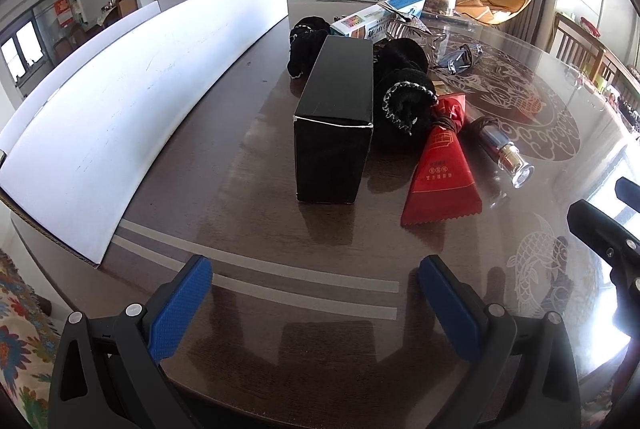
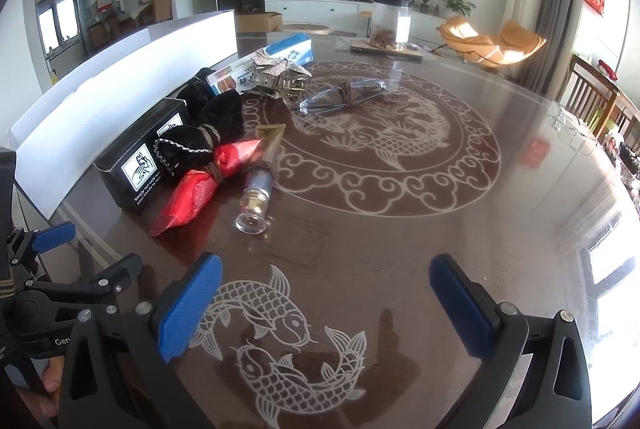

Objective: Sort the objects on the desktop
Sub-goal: 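Move both tools toward the black box and the gold tube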

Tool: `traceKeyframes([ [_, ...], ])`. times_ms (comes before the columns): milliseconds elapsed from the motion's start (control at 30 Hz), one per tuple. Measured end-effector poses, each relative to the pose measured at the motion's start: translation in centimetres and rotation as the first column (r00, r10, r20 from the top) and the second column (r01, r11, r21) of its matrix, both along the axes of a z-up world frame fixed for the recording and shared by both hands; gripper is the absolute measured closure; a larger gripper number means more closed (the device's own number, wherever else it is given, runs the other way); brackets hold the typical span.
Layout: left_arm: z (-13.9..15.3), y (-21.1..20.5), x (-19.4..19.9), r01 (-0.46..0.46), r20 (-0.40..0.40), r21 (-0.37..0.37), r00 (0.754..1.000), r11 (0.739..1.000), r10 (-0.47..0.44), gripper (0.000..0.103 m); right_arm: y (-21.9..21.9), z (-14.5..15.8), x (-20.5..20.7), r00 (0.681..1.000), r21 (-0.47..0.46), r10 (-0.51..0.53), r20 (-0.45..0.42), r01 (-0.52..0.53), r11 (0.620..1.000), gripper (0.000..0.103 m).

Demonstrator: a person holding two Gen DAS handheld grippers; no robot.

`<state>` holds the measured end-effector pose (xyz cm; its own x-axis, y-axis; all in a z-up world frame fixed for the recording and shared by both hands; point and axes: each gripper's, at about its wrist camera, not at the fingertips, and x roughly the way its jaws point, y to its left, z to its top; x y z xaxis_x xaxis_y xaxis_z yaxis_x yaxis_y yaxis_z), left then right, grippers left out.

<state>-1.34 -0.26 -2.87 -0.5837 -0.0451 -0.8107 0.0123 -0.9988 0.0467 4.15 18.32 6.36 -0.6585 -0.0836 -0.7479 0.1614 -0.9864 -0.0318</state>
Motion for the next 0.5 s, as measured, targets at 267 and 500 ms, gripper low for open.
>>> traceKeyframes([
  [267, 0.1, -0.3, -4.1, 0.006, 0.096, 0.042, 0.995, 0.999, -0.01, 0.0, -1.7, -2.8, -3.9, 0.989, 0.037, 0.078, 0.127, -0.083, 0.996, 0.0],
  [500, 0.1, 0.0, -8.6, 0.014, 0.112, 0.042, 0.994, 0.999, -0.019, 0.0, -1.9, -3.7, -7.1, 0.983, 0.002, 0.095, 0.159, -0.097, 0.995, 0.0],
])
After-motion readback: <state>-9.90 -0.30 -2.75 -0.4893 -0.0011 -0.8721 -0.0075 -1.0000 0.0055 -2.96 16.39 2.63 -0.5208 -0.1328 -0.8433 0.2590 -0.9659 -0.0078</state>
